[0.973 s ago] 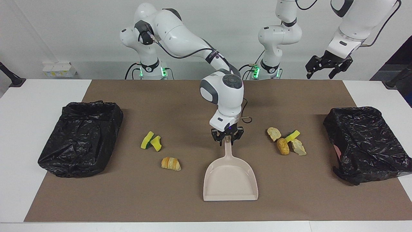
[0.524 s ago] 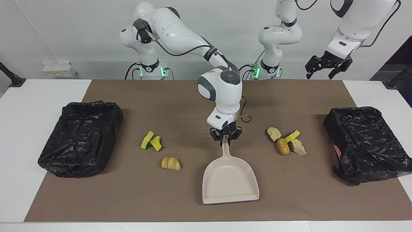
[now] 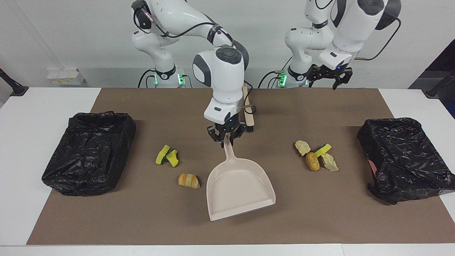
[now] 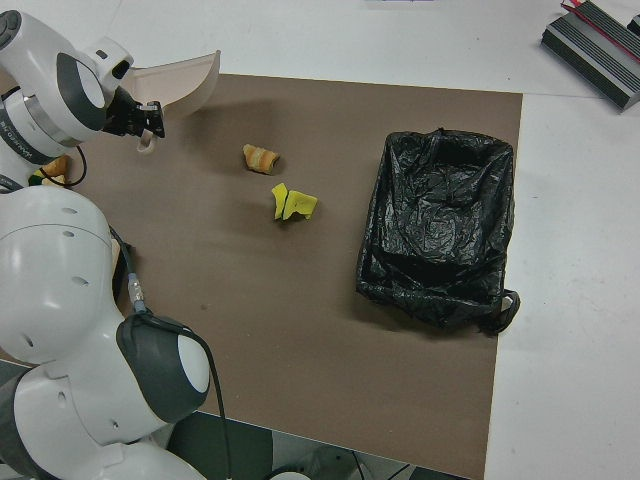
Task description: Sweep and dump trash in bin
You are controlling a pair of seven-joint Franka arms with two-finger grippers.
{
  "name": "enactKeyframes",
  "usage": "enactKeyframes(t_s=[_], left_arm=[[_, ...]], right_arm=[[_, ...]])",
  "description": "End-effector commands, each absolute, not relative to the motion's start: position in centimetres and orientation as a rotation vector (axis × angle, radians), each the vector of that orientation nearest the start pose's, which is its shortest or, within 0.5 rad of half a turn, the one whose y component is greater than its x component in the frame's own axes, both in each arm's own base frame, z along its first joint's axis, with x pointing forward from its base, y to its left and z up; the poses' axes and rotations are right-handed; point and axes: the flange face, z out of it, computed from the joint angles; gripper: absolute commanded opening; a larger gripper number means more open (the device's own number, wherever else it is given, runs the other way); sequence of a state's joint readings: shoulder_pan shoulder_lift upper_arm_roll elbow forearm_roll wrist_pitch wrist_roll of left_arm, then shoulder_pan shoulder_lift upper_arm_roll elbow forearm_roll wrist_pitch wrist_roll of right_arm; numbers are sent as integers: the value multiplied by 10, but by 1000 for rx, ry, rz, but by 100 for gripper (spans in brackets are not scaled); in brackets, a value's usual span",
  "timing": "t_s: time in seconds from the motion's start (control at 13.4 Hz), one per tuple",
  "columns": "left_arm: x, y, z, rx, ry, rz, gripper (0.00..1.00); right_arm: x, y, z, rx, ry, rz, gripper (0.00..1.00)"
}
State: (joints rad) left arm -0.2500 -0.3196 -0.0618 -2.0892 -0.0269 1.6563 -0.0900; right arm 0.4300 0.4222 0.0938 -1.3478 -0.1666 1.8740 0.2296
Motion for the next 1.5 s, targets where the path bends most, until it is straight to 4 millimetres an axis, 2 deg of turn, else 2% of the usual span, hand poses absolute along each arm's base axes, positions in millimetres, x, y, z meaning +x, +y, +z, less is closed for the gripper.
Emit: enactKeyframes(t_s=[0.0,0.22,0.37,0.45,0.52,0.6,0.75,0.9,1.12,1.27,1.35,1.42], left_arm=[[394,-187,519,-3136,268,107,100],[362,-251,478,-3143,165,82,100],[336,-283,457,-3155,144,50,100],[326,-301,439,-3135,160,82,100],[308,-332,412,-3108,170,121,100],[297,-349,390,-3116,136,104,100],[265,-365,367,-3120,172,85,100],[243,-370,351,-3124,191,72,100],[225,-371,340,-3112,210,79,100],[210,-375,337,-3104,210,86,100],[209,-375,337,-3102,205,88,100],[210,-374,336,-3098,200,92,77]], right_arm=[[608,284,510,-3105,-732,-104,0],[615,250,508,-3065,-909,-15,0],[610,242,503,-2987,-1139,63,0],[603,247,505,-2930,-1252,96,0],[597,247,504,-2903,-1311,131,0],[593,245,500,-2889,-1338,159,0],[596,231,497,-2775,-1538,175,0],[603,213,493,-2616,-1769,184,0],[607,194,485,-2416,-2013,185,0],[602,197,484,-2324,-2112,191,0],[601,197,481,-2290,-2151,180,0],[603,194,477,-2251,-2193,169,0]])
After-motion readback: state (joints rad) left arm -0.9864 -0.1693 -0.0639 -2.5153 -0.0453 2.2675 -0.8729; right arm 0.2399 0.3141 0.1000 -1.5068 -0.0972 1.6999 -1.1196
